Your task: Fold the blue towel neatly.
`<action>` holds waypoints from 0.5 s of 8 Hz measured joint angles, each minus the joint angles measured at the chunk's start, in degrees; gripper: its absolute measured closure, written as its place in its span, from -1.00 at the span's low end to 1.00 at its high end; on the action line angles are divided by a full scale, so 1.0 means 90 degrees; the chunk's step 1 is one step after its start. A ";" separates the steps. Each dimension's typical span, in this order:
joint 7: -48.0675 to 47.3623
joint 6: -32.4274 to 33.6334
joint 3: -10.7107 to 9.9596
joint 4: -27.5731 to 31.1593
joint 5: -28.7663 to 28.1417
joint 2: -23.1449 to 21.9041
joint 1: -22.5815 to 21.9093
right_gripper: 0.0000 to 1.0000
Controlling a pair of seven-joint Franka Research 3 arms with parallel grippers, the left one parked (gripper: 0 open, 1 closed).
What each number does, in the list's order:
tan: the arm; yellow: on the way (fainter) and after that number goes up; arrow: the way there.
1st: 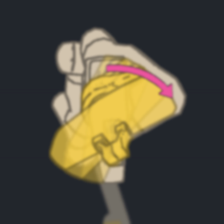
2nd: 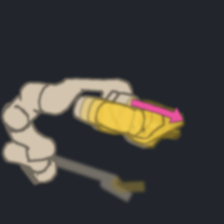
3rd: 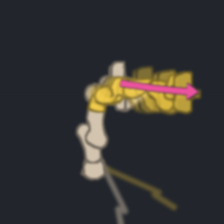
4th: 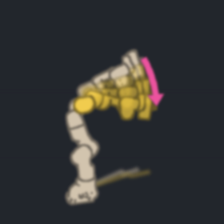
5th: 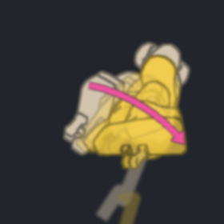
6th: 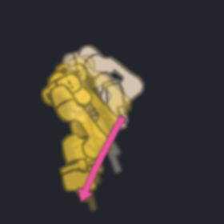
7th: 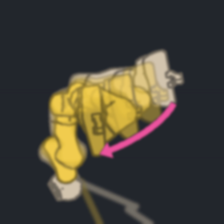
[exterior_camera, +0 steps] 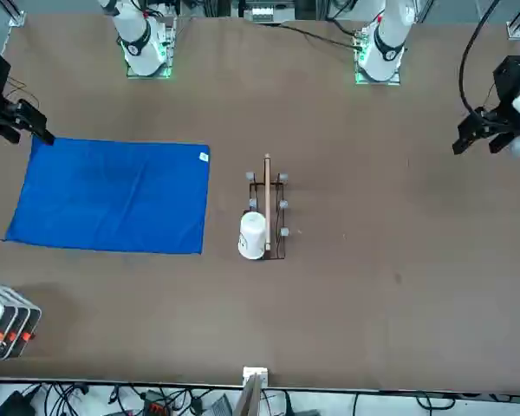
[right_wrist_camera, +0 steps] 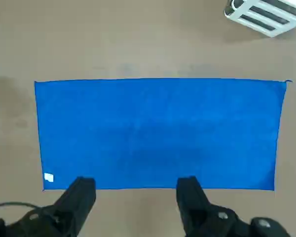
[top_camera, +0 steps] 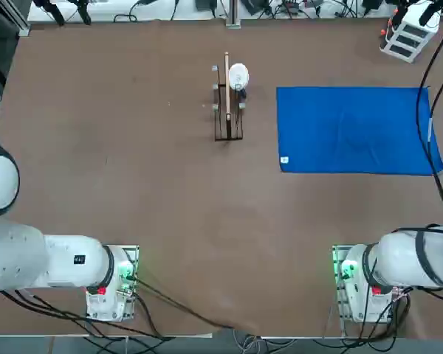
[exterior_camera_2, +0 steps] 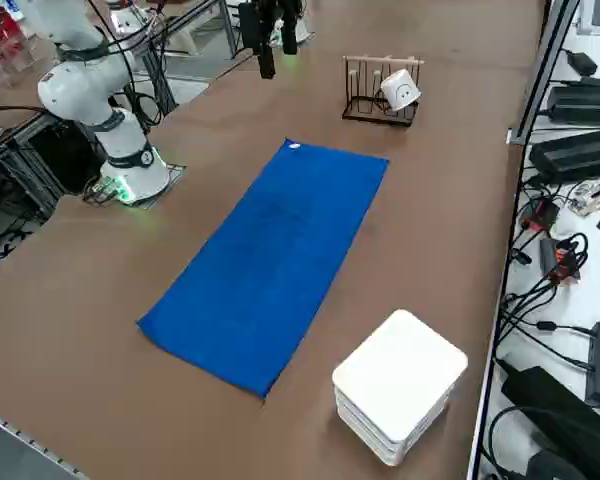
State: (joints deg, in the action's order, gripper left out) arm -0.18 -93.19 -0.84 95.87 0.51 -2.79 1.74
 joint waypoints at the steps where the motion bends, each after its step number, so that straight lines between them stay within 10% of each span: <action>1: -0.0004 0.0000 0.0000 0.0000 0.0000 0.0000 0.0000 -1.00; 4: -0.0028 -0.0035 -0.0023 0.0000 0.0133 0.0022 0.0016 -1.00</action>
State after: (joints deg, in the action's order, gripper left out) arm -0.43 -93.51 -1.05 95.87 1.71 -2.60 1.88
